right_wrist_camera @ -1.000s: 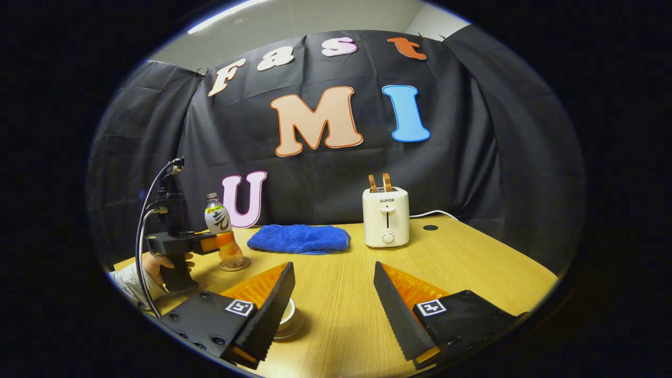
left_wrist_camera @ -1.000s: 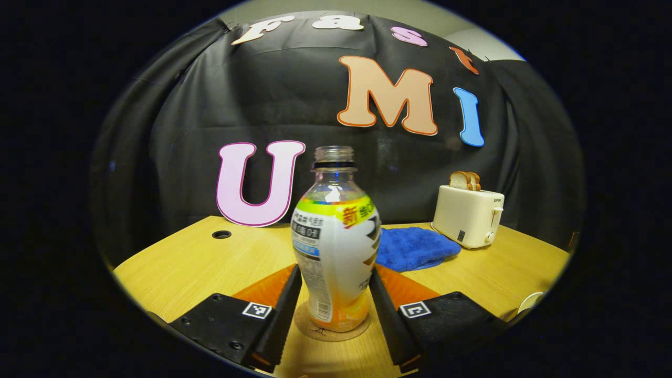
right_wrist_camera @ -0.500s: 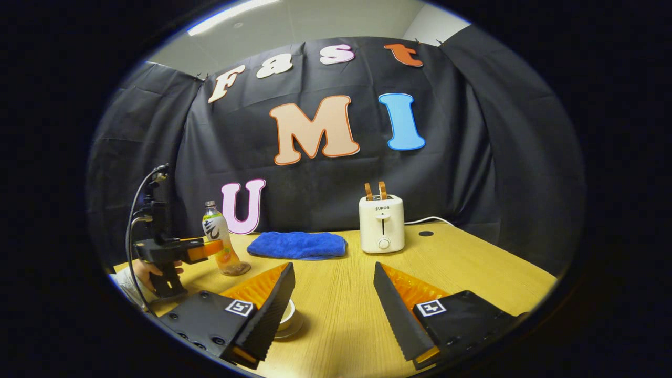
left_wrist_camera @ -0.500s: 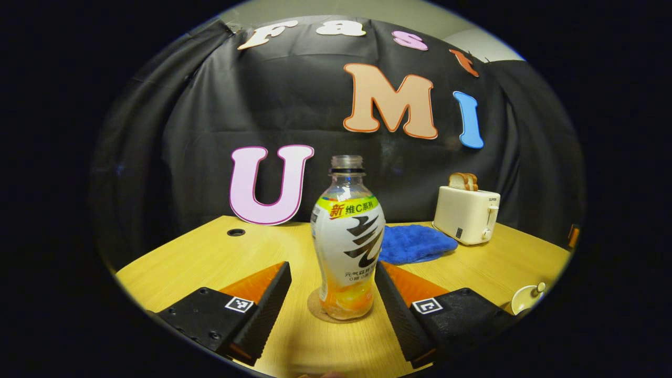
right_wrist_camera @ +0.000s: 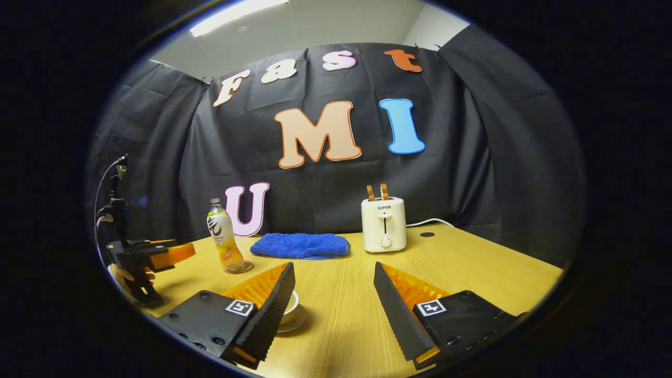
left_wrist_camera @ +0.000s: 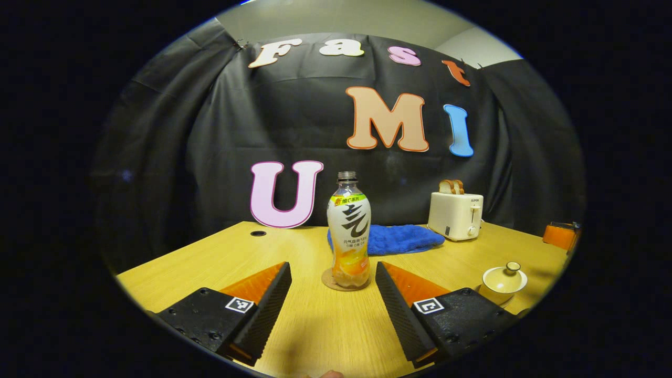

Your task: Open the teacup lid with one hand, grasp the water bottle and pour water into the teacup with the other hand; after pouring, place the water bottle on the coaster and then close the teacup lid.

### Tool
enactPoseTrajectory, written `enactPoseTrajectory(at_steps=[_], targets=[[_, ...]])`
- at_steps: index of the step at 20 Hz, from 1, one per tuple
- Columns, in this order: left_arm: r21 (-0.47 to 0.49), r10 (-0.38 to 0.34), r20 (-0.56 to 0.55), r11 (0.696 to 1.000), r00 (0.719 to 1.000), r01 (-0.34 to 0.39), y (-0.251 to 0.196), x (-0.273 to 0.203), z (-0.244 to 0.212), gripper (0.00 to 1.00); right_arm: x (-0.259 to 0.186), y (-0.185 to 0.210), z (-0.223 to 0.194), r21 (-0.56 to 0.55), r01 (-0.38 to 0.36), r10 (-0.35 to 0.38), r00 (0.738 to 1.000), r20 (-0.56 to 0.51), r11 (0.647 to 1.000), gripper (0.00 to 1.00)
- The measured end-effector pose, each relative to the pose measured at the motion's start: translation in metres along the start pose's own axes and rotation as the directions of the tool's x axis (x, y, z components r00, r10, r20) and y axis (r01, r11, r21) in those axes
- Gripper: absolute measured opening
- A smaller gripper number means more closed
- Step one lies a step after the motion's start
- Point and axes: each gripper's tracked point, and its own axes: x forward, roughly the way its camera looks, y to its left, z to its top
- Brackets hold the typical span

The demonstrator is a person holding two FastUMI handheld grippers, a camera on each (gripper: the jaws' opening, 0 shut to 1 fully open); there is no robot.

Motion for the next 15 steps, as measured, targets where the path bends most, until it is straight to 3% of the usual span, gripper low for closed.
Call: enactPoseTrajectory(at_steps=[3,8,11,15], targets=[[0.034,0.011,0.043,0.999,0.999,-0.012,0.000,-0.021,0.006,0.91,-0.003,0.001,-0.003,-0.002,-0.005,0.005,1.000,0.014,1.000,0.95],[0.106,0.011,0.072,0.994,0.997,-0.018,-0.004,-0.042,0.003,0.94,-0.006,-0.002,-0.016,-0.006,0.005,-0.005,1.000,-0.001,1.000,0.95],[0.102,-0.007,0.087,0.995,0.996,-0.002,-0.011,-0.046,0.005,0.93,-0.008,-0.003,-0.022,-0.009,0.014,-0.015,1.000,-0.017,1.000,0.95],[0.043,0.033,0.028,0.998,0.999,-0.035,0.001,-0.045,-0.007,0.92,-0.010,-0.003,-0.020,-0.038,0.036,-0.035,0.999,0.008,0.999,0.95]])
